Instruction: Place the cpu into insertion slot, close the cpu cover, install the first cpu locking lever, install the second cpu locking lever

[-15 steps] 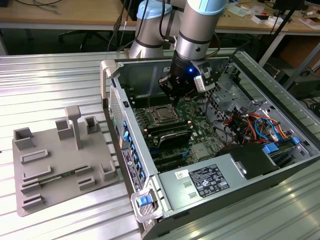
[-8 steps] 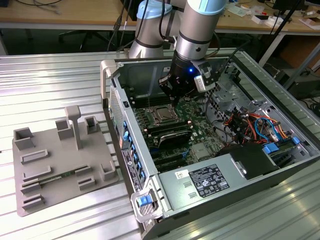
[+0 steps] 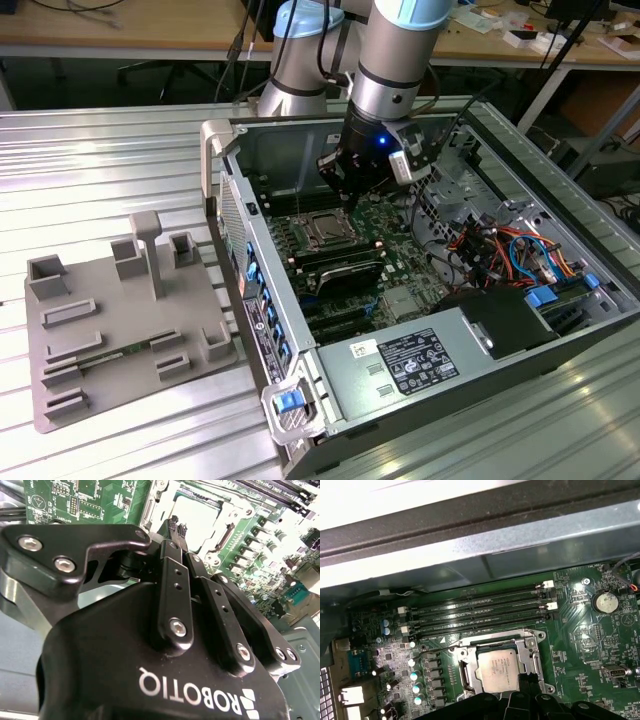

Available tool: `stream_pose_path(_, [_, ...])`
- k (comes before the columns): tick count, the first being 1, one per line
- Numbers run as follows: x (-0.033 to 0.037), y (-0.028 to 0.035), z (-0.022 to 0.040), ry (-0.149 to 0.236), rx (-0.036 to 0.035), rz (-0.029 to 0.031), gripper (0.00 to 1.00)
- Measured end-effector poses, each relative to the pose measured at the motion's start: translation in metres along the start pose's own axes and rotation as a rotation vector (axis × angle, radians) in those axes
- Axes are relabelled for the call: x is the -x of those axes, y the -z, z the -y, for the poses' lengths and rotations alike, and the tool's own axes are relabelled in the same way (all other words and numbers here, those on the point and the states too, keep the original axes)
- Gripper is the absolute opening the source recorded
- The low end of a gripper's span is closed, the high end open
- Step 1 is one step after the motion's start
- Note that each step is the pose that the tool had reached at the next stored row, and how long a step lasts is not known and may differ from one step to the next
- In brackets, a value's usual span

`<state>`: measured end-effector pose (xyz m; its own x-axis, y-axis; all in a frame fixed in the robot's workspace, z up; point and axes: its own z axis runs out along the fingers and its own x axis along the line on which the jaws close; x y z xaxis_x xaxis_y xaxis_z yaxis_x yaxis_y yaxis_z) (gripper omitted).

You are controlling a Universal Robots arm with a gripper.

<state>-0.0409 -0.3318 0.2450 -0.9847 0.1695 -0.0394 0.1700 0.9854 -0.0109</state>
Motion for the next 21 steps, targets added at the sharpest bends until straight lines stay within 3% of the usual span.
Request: stream_pose_path(21, [0.0001, 0.0000, 0.0000, 0.048, 0.0019, 0.0005, 0.11])
